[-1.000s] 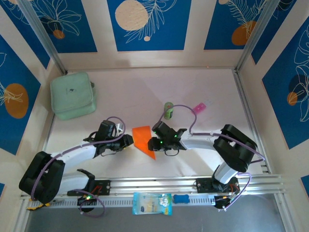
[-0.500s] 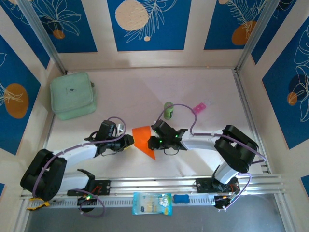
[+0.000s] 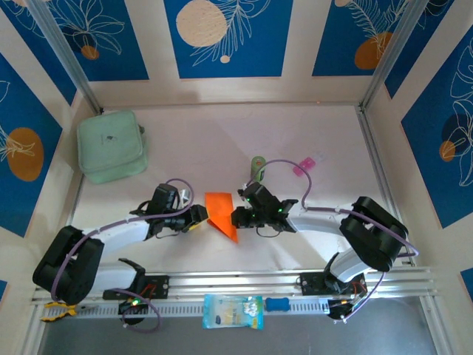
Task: Fold a paper plane with a square sheet of paper (pick it up from the middle)
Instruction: Fourth fold the wing at the center of the table.
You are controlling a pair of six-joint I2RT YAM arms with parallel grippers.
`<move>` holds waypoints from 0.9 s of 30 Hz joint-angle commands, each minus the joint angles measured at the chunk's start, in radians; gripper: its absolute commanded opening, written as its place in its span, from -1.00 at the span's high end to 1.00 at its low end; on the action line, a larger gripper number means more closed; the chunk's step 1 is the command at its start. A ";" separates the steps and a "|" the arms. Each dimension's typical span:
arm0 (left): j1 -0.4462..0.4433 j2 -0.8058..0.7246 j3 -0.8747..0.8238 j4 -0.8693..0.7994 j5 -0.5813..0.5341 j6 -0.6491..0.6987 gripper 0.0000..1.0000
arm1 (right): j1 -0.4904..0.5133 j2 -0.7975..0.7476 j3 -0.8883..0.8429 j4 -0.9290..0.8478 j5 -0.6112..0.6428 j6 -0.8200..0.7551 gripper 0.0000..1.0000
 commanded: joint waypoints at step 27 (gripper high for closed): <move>0.014 0.330 0.115 0.360 0.139 -0.110 0.80 | -0.038 -0.038 -0.038 0.017 -0.068 -0.015 0.84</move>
